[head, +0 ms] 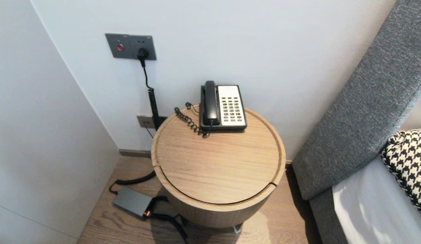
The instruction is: Open the nightstand drawer
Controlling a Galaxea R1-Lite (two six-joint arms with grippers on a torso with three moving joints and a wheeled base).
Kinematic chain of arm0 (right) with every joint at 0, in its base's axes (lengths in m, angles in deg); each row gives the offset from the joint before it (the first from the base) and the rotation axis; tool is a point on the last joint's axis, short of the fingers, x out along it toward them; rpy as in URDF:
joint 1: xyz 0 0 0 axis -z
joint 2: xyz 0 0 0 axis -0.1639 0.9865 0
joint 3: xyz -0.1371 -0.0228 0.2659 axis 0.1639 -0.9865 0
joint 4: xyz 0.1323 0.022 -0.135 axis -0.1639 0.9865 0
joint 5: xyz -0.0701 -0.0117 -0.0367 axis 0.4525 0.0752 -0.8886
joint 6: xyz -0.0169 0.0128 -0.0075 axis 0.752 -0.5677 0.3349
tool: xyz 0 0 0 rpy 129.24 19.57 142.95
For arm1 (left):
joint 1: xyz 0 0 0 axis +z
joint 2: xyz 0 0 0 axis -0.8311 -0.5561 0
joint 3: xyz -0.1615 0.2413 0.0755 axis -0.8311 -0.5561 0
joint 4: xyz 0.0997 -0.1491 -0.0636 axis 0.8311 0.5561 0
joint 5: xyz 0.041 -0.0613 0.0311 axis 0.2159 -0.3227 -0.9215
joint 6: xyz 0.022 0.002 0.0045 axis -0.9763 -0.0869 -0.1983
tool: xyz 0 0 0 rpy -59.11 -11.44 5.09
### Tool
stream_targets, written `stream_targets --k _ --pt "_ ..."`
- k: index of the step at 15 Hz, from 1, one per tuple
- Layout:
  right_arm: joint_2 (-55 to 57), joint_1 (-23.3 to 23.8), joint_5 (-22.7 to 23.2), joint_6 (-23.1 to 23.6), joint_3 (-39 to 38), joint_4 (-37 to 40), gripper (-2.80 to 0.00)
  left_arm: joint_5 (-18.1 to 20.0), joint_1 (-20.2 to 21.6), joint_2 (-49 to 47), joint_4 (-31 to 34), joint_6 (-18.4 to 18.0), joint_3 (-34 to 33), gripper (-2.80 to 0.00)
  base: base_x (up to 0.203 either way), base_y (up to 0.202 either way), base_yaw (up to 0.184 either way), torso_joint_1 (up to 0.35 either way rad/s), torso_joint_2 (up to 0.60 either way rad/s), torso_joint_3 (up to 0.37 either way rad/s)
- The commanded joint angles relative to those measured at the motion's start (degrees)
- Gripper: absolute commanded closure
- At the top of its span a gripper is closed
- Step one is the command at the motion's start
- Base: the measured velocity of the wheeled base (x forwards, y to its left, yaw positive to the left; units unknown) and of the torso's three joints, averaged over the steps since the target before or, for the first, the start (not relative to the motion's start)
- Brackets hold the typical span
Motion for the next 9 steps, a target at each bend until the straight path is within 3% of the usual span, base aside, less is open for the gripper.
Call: stream_targets --k 1,9 --pt "0.10 -0.02 0.00 0.01 -1.41 -0.03 0.00 -0.02 0.02 0.09 -0.03 0.00 -0.61 0.00 0.000 0.000 0.000 0.000 0.00 0.000" --pt "0.10 -0.02 0.00 0.01 -1.41 -0.03 0.00 -0.02 0.02 0.09 0.06 -0.09 -0.53 0.00 0.000 0.000 0.000 0.000 0.00 0.000"
